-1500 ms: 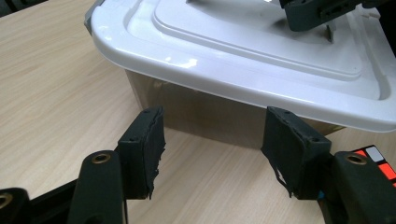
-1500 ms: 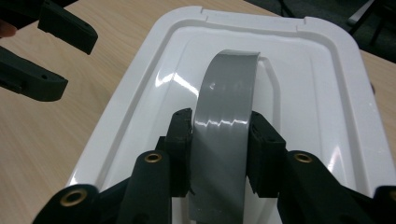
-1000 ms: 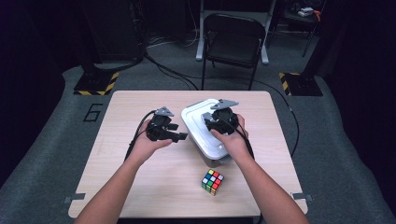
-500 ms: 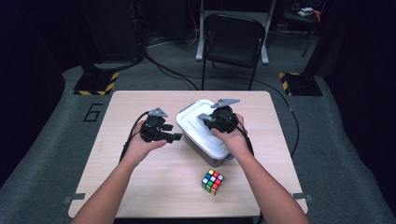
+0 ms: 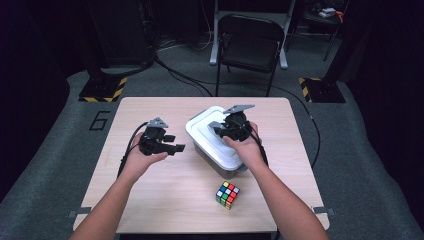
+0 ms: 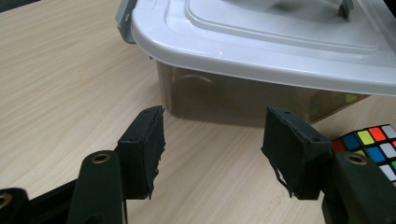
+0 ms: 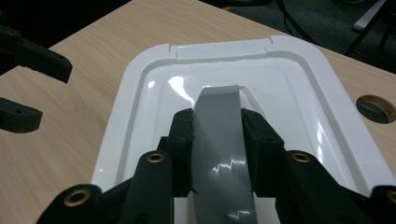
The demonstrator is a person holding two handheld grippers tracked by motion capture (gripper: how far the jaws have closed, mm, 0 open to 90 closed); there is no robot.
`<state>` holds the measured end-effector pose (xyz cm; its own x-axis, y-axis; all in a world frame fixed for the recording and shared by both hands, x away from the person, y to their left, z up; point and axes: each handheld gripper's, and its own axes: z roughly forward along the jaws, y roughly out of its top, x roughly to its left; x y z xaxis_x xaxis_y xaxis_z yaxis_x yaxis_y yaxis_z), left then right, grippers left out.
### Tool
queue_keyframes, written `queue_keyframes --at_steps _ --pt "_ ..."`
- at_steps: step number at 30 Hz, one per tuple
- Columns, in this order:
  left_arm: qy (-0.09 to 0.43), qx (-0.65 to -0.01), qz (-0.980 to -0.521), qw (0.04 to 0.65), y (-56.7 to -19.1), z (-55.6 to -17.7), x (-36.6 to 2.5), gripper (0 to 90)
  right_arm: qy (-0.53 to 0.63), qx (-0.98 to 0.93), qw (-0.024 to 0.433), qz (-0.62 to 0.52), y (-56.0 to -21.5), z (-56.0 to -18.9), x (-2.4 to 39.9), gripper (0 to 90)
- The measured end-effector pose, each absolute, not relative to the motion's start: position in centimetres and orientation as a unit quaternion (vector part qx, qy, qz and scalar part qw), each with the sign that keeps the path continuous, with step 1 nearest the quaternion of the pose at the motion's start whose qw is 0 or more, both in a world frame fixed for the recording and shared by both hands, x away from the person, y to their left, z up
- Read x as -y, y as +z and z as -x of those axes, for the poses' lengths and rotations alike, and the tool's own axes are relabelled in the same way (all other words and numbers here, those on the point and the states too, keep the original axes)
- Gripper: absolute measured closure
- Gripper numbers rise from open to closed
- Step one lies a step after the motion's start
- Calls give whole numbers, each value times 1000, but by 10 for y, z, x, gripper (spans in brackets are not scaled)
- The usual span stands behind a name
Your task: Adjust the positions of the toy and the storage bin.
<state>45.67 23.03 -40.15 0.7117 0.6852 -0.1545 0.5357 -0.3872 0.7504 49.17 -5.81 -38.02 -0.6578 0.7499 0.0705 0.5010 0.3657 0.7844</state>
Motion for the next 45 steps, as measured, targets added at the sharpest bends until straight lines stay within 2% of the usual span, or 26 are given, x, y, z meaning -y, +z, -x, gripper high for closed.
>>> queue_keyframes --at_steps 9,20,31,45 --pt "98 -374 -828 407 -411 -443 -255 389 411 -814 150 -383 -380 -491 42 672" --pt "104 -388 -822 403 -436 -424 -279 397 398 -818 179 -374 -380 -489 42 659" --pt "113 -407 -815 397 -470 -407 -298 414 395 -822 201 -359 -377 -482 44 553" --pt "126 -427 -799 405 -491 -400 -315 430 391 -825 206 -352 -377 -481 44 636"
